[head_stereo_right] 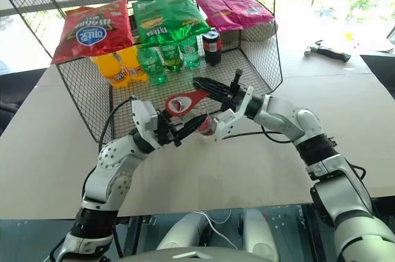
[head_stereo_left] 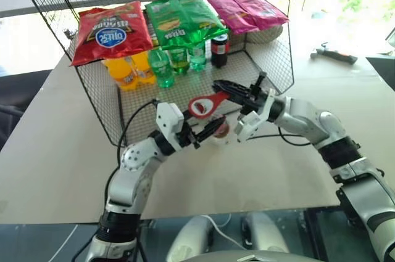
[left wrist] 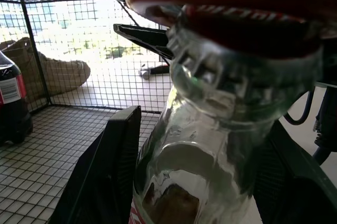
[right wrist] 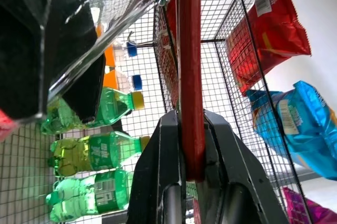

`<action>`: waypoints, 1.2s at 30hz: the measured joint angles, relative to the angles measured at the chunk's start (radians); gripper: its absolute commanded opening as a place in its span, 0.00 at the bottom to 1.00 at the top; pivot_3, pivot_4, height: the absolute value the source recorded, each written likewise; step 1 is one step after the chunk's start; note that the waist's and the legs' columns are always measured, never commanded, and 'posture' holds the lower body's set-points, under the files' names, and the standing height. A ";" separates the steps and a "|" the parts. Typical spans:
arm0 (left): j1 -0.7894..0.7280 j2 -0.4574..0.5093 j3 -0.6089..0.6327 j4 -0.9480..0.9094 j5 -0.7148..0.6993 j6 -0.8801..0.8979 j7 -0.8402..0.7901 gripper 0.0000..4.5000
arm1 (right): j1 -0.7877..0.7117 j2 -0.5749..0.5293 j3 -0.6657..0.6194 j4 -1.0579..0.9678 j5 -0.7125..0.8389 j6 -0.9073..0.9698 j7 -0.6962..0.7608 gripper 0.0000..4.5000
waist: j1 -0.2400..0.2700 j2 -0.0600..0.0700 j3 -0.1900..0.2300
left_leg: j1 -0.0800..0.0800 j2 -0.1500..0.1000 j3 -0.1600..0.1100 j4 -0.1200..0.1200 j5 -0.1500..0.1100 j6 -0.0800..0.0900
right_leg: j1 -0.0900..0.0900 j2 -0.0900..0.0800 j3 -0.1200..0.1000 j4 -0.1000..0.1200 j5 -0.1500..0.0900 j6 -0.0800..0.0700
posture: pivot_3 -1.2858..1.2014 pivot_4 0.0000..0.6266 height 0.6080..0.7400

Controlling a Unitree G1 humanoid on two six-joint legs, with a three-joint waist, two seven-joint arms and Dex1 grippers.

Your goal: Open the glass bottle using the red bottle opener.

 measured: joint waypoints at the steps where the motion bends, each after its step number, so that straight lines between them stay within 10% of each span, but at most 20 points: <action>1: 0.000 0.000 0.000 0.000 0.000 -0.001 0.000 0.51 | 0.000 -0.001 -0.002 -0.003 -0.002 0.000 0.000 0.00 | 0.000 0.000 0.000 | 0.000 0.000 0.000 0.000 0.000 0.000 | 0.000 0.000 0.000 0.000 0.000 0.000 | 0.52 0.24 0.96; 36: -0.098 -0.055 -0.043 0.103 0.028 0.015 0.016 0.51 | -0.082 -0.099 0.011 0.141 -0.135 -0.009 -0.244 0.00 | -0.006 0.000 0.000 | -0.001 0.000 0.001 -0.002 0.000 0.000 | -0.001 0.000 0.001 -0.003 0.000 0.000 | 0.52 0.24 0.96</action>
